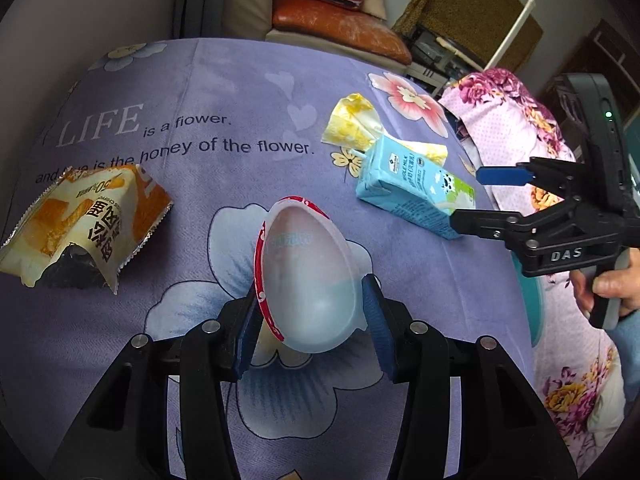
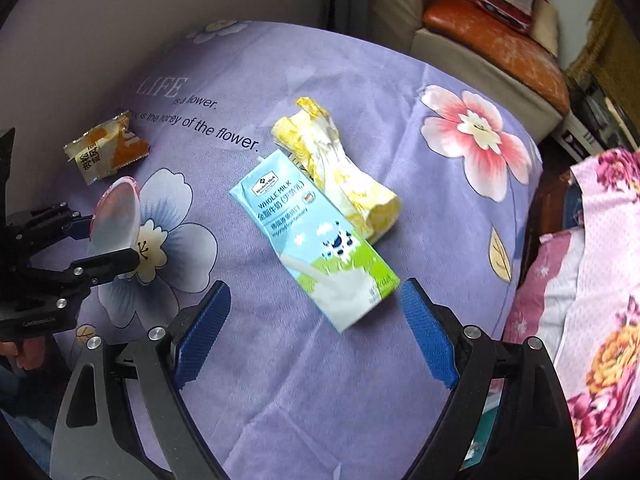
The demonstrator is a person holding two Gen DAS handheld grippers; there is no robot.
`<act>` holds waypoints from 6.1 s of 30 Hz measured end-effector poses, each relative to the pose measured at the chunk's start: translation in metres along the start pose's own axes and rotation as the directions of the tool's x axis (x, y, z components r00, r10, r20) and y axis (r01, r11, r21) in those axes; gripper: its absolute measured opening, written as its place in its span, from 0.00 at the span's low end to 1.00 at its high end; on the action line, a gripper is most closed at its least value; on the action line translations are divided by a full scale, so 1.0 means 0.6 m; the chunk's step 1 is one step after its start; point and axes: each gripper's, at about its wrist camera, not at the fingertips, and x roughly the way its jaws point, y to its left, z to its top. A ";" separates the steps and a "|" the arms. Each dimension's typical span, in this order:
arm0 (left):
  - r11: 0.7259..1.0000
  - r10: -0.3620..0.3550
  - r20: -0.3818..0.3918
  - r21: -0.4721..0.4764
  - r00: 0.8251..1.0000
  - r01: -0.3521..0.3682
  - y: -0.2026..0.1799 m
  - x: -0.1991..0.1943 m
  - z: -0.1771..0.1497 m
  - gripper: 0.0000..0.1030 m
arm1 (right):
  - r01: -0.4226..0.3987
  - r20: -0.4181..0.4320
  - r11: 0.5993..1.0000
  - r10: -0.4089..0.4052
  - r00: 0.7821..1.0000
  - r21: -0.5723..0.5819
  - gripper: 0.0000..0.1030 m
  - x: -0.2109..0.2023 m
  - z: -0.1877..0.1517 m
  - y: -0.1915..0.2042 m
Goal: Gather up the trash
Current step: 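Grasp the blue whole milk carton with the right tool while the left tool holds the cup, then carry the egg cup with the left tool while the right tool carries the milk carton to the bin, then open the left tool dropping the egg cup while the right tool drops the milk carton, then move both open tools back to the orange snack bag and yellow wrapper, then grasp the orange-and-white snack bag with the left tool, then grasp the yellow crumpled wrapper with the right tool while the left tool holds the bag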
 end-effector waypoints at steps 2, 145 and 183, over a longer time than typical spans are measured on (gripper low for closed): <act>1.000 0.000 -0.005 -0.008 1.000 0.000 0.006 0.005 0.002 0.48 | 0.008 -0.028 0.999 -0.009 1.000 -0.038 0.81 0.025 0.016 0.002; 0.979 0.152 -0.029 -0.133 0.988 -0.154 0.252 -0.033 0.050 0.92 | 0.068 -0.018 0.975 -0.066 0.998 0.210 0.80 -0.046 0.034 0.024; 0.996 -0.042 0.082 0.086 0.996 0.034 -0.062 -0.032 0.082 0.34 | -0.075 0.143 0.934 0.026 0.989 0.349 0.12 -0.061 -0.048 -0.062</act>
